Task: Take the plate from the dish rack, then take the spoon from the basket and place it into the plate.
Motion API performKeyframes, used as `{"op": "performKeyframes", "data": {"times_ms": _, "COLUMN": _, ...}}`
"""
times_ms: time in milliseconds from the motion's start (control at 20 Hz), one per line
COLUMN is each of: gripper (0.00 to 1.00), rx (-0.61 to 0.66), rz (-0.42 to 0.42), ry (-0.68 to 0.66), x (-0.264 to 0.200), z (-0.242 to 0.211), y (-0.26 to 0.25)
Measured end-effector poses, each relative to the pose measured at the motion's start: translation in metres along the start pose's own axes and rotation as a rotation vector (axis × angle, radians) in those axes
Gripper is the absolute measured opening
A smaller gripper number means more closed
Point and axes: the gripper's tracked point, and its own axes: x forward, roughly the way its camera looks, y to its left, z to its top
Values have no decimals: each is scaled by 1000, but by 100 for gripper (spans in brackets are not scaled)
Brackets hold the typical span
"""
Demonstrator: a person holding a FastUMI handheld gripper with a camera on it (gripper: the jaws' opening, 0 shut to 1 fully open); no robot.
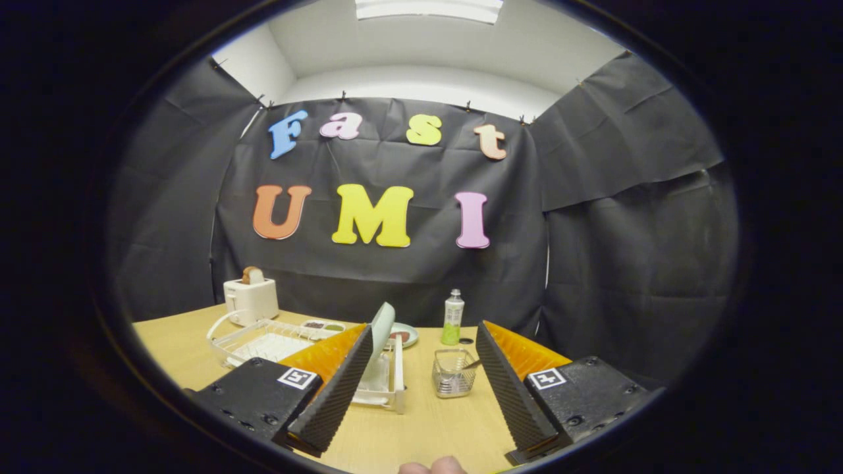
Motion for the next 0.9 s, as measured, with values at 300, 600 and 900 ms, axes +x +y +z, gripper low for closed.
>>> {"op": "performKeyframes", "data": {"times_ms": 300, "gripper": 100, "rx": -16, "rz": 71, "ry": 97, "x": 53, "z": 33, "y": 17}}
{"op": "performKeyframes", "data": {"times_ms": 600, "gripper": 100, "rx": -6, "rz": 149, "ry": 333, "x": 115, "z": 24, "y": 42}}
{"op": "performKeyframes", "data": {"times_ms": 900, "gripper": 100, "rx": 6, "rz": 188, "ry": 583, "x": 171, "z": 7, "y": 57}}
